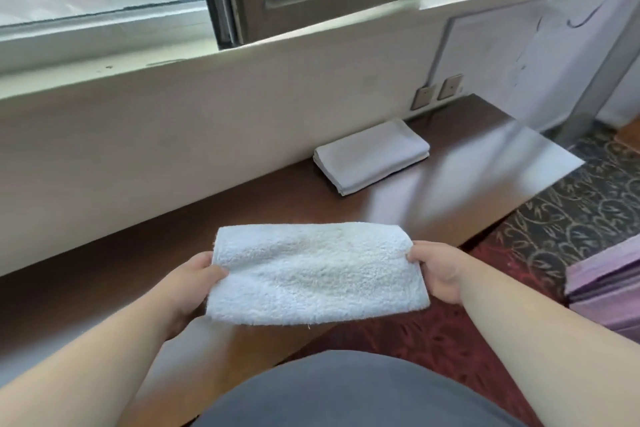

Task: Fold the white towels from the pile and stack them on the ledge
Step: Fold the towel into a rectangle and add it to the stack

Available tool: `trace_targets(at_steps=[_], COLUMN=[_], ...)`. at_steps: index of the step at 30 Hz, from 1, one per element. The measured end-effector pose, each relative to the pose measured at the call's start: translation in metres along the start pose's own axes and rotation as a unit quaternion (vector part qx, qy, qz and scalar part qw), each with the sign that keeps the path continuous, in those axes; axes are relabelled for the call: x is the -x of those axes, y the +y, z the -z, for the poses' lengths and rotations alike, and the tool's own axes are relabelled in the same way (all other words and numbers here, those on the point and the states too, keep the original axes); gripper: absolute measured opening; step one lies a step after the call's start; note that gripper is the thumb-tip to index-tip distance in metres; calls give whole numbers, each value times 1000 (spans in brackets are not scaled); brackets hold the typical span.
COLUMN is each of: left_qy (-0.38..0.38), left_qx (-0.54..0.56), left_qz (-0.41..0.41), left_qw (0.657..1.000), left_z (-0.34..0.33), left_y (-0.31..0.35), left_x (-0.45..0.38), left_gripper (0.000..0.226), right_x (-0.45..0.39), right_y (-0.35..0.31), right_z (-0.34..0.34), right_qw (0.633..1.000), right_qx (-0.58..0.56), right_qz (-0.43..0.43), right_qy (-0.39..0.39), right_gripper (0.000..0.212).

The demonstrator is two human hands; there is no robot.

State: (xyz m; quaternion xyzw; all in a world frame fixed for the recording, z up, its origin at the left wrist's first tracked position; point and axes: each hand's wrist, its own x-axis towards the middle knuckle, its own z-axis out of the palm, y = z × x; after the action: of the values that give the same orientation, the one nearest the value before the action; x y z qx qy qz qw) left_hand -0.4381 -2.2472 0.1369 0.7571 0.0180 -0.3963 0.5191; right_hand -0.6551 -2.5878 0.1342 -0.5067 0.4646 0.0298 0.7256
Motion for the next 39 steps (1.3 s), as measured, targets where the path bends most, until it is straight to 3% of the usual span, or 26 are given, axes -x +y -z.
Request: trace_targets(at_steps=[5,11,28,34,39], left_qy=[12,32,36,82,196], left_qx=[-2,9,-32,-28,-123], left_qz=[-10,-10,-23,-16,-61], left_qw=[1000,999,999,996,971], left_z=[-108,-178,-202,-214,-229], left_y=[27,59,144,176,201], left_x=[4,-1,-114,-149,-167], left_gripper=[22,22,17,16,16], right_x=[-8,-24,-143,-202,-251], right_y=[-33,-80,-197,-238,-289], right_z=[105,162,172,174,179], right_qw=[1000,999,995,995,958], right_qx=[13,35,88,98,271], right_qz=[-24,-36,-9,14,92], right_qy=[11,17,42,17,12], right_gripper=[34,31,28,28,20])
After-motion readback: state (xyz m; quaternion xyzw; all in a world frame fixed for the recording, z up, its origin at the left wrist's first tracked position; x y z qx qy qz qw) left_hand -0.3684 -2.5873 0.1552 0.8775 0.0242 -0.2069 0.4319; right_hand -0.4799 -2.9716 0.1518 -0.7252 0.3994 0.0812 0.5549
